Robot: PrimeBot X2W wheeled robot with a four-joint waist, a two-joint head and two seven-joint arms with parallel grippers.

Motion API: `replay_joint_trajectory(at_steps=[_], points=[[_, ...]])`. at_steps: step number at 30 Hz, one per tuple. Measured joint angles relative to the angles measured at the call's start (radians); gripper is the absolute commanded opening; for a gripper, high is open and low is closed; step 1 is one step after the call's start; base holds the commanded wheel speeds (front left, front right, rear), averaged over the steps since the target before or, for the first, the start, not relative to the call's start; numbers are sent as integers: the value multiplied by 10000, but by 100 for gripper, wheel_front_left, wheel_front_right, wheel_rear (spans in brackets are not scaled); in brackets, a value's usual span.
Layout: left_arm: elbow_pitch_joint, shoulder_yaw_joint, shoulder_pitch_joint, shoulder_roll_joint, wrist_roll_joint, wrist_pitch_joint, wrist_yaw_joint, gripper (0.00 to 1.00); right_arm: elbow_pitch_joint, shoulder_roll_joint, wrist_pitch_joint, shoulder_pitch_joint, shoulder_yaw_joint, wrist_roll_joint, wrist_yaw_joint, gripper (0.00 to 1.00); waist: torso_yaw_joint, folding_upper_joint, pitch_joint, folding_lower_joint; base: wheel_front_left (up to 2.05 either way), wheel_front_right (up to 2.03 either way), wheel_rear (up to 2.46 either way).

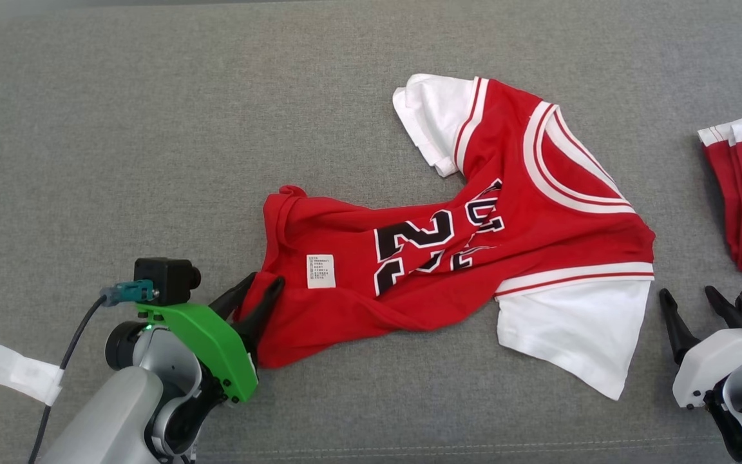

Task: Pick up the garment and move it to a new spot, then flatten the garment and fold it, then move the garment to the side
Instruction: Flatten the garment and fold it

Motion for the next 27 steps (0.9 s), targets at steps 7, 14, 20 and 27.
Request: replay_joint_trajectory(at_steps=[7,14,20,27], points=[[-343,-153,146,2,4,58,0,20,21,-92,-61,136,-86,29,-4,100,213,0,-48,0,0,0,0],[-487,-188,364,6,-2,119,8,0,-12,-161,-71,137,-19,4,-12,100,325,0,-17,0,0,0,0],[-1099,169,376,56,63,-245,165,0,-462,-182,-182,321,13,-12,-13,100,394,0,109,0,0,0,0],[-1712,662,565,290,63,-600,439,0,-1195,-121,-349,860,385,-88,2,100,379,0,199,0,0,0,0]])
